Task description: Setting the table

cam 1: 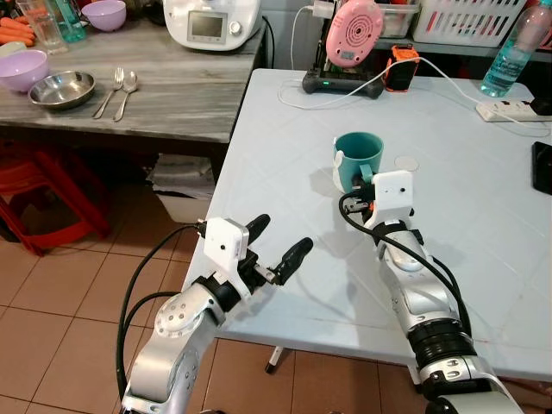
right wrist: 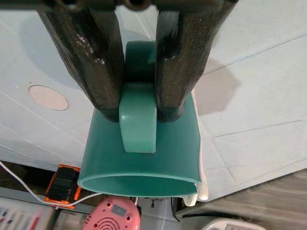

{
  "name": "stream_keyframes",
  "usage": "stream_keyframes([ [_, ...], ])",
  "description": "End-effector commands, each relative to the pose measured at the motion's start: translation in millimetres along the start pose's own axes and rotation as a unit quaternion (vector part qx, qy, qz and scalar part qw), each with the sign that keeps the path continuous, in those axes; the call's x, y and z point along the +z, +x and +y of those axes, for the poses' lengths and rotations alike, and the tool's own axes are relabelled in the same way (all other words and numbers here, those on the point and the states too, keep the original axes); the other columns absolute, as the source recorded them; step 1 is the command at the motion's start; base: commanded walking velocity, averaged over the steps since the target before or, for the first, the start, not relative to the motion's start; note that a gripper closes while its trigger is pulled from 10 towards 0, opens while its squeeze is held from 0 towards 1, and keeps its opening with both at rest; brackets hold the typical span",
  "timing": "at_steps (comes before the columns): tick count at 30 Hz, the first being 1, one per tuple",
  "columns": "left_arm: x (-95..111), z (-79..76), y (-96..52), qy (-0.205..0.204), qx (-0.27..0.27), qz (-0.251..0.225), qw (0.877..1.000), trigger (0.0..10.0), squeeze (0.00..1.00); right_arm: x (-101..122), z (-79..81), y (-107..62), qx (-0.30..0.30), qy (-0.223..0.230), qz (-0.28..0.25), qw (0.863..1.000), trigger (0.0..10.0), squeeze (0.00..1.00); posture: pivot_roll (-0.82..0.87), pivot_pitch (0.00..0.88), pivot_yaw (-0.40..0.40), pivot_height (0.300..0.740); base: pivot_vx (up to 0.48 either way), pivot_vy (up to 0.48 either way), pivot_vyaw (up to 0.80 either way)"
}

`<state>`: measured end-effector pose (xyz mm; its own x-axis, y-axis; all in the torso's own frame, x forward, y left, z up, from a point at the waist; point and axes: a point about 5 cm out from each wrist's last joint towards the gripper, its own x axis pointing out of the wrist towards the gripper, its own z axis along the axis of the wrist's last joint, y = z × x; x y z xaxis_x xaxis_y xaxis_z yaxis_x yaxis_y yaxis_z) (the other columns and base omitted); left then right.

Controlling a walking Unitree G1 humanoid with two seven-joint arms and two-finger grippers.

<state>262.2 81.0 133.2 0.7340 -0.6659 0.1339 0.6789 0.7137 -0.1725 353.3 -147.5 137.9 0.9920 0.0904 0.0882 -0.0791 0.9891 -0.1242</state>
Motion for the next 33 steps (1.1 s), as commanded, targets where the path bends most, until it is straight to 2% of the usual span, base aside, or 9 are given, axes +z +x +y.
stream_keyframes([
  [1, -0.6, 2.6, -0.3, 0.008, 0.007, -0.001, 1.000, 10.0, 0.00, 2.7, -6.2, -1.8, -0.010, 0.007, -0.011, 1.000, 0.0, 0.00, -0.09, 0.037, 0.008, 0.740, 0.000, 0.000, 0.00],
  [7, -0.5, 20.8, 3.1, 0.047, 0.085, -0.017, 0.995, 10.0, 0.00, 6.3, -19.4, -14.6, -0.031, 0.033, -0.017, 0.999, 0.0, 0.00, -0.09, 0.000, 0.005, 0.740, 0.000, 0.000, 0.00],
  [10, -4.9, 30.7, 2.3, 0.040, 0.126, -0.002, 0.991, 10.0, 0.00, 9.2, -23.3, -21.5, -0.038, 0.042, -0.022, 0.998, 0.0, 0.00, -0.09, 0.000, 0.003, 0.740, 0.000, 0.000, 0.00],
  [14, -6.0, 56.4, -5.0, 0.073, 0.231, 0.009, 0.970, 10.0, 0.00, 12.6, -29.4, -43.7, -0.052, 0.054, -0.029, 0.997, 0.0, 0.00, -0.08, 0.000, 0.003, 0.740, 0.000, 0.000, 0.00],
  [16, -5.0, 60.5, -5.9, 0.072, 0.234, 0.006, 0.970, 10.0, 0.00, 14.4, -30.5, -50.2, -0.056, 0.059, -0.033, 0.996, 0.0, 0.00, -0.07, 0.000, 0.003, 0.740, 0.000, 0.000, 0.00],
  [17, -4.1, 63.0, -5.6, 0.070, 0.237, 0.004, 0.969, 10.0, 0.00, 15.6, -30.8, -53.6, -0.058, 0.061, -0.034, 0.996, 2.3, 0.00, -0.07, 0.000, 0.002, 0.740, 0.000, 0.000, 0.00],
  [18, -1.3, 67.6, -4.8, 0.072, 0.241, 0.000, 0.968, 10.0, 0.00, 18.0, -31.5, -60.0, -0.065, 0.065, -0.036, 0.995, 10.0, 0.00, -0.06, 0.000, 0.003, 0.740, 0.000, 0.000, 0.00],
  [25, 3.6, 76.2, -0.8, 0.074, 0.256, -0.011, 0.964, 10.0, 0.00, 11.9, -27.7, -77.0, -0.073, 0.073, -0.012, 0.995, 10.0, 0.00, -0.07, 0.000, 0.005, 0.740, 0.000, 0.000, 0.00],
  [33, 1.7, 75.5, 1.3, 0.072, 0.250, -0.016, 0.965, 10.0, 0.00, 8.9, -25.7, -83.1, -0.076, 0.075, 0.005, 0.994, 10.0, 0.00, -0.07, 0.000, 0.013, 0.740, 0.000, 0.272, -0.76],
])
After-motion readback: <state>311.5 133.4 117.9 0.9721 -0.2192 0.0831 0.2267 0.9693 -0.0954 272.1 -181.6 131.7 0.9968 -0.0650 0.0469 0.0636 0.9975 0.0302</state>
